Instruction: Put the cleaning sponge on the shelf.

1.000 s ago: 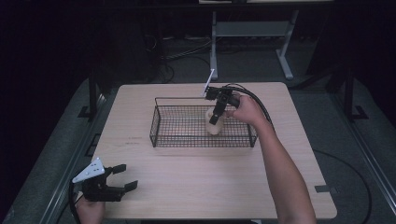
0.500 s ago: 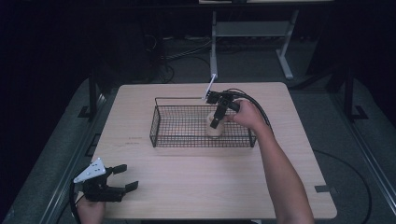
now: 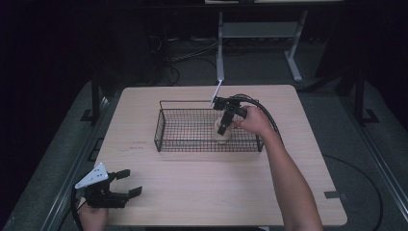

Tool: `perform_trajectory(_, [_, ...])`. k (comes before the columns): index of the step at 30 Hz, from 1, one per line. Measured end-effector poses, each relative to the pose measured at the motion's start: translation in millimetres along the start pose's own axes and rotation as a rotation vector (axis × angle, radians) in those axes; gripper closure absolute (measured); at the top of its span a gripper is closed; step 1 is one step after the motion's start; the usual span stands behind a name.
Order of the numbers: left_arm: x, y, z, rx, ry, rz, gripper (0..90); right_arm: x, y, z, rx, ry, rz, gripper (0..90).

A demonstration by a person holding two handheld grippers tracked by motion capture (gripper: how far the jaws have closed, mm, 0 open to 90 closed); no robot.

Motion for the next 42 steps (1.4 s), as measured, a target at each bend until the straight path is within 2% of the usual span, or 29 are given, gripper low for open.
perform_trajectory(10, [0.8, -0.7, 1.8, -0.005, -0.007, -0.002, 13.4, 2.0, -2.5, -2.9, 0.001, -0.007, 0.001, 24.0])
perform_trajectory(12, [0.8, -0.8, 1.8, -0.006, -0.004, -0.001, 13.4, 2.1, -2.8, -3.2, 0.004, -0.006, 0.000, 20.4])
perform_trajectory(17, [-0.1, -1.0, 0.7, -0.002, -0.004, -0.004, 13.4, 3.4, -4.4, 0.2, -0.013, -0.009, -0.001, 19.5])
perform_trajectory(20, [-0.3, -1.3, 0.4, -0.003, -0.005, -0.005, 13.4, 4.8, -5.4, 4.5, -0.025, -0.019, -0.001, 18.6])
perform_trajectory(36, [0.1, -0.8, -1.6, 0.008, -0.011, -0.008, 13.4, 8.2, -0.6, 40.7, -0.094, -0.007, -0.028, 15.6])
perform_trajectory(42, [0.9, -0.8, 1.2, -0.002, -0.011, -0.003, 13.4, 16.0, 1.4, 54.0, -0.128, -0.006, -0.013, 14.8])
Point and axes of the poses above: each handheld gripper's, and its own axes: z roughly backward along the jaws, y roughly out of its underside, x roughly to its left, the point moved 6 cm from there along -z, roughly forward along the jaws, and after that the axes turned 9 degrees about -x, right-handed, at the moved point
